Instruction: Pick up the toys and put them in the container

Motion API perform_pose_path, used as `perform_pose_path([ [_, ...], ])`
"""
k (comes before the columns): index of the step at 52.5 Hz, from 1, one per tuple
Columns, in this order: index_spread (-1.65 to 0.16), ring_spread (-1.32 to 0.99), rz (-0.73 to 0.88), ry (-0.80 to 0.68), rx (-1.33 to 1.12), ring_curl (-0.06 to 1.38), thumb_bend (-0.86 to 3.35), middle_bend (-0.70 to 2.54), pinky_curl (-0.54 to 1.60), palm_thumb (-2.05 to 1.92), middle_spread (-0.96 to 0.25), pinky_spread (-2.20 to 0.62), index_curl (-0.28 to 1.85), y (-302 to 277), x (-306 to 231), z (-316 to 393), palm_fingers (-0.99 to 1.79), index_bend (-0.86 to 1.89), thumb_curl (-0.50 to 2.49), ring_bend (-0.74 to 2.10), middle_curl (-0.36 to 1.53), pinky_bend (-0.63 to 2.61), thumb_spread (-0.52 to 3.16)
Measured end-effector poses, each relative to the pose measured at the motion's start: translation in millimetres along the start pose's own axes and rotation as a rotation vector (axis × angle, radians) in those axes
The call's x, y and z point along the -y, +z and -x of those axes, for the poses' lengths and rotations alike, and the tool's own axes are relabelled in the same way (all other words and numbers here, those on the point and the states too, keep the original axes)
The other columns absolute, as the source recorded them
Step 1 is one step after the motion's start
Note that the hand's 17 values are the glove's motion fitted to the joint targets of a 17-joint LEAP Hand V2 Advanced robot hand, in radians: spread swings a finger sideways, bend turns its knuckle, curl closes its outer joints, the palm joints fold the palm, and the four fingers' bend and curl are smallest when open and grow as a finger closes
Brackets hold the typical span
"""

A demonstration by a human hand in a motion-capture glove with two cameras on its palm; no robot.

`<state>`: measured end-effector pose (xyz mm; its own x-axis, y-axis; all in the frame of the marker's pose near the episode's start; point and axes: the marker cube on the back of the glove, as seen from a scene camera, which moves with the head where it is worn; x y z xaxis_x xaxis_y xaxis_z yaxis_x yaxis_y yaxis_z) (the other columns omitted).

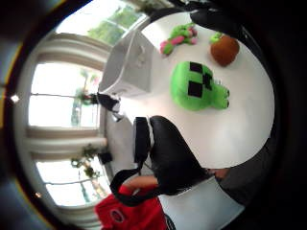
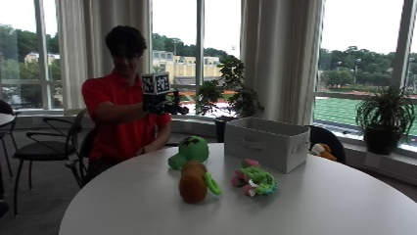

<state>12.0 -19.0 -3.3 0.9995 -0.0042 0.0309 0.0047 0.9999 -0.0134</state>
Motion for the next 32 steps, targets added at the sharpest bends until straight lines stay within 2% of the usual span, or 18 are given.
perform_pose_path([
  [5, -0.23, -0.09, -0.001, -0.006, -0.003, 0.01, -0.01, 0.23, 0.12, -0.01, -0.12, 0.01, 0.09, 6, 0, 2, 0.10, 0.23, 0.05, 0.15, 0.08, 0.41, 0.71],
  [12, -0.30, -0.13, 0.003, -0.039, -0.034, 0.03, -0.02, 0.25, 0.17, -0.02, -0.15, 0.02, 0.15, 19, 2, 2, 0.07, 0.24, 0.10, 0.16, 0.13, 0.44, 0.98],
  [32, -0.36, -0.16, 0.036, -0.061, -0.071, 0.09, -0.04, 0.25, 0.25, -0.04, -0.18, 0.02, 0.26, 38, 11, 30, 0.03, 0.23, 0.18, 0.18, 0.23, 0.47, 1.18],
])
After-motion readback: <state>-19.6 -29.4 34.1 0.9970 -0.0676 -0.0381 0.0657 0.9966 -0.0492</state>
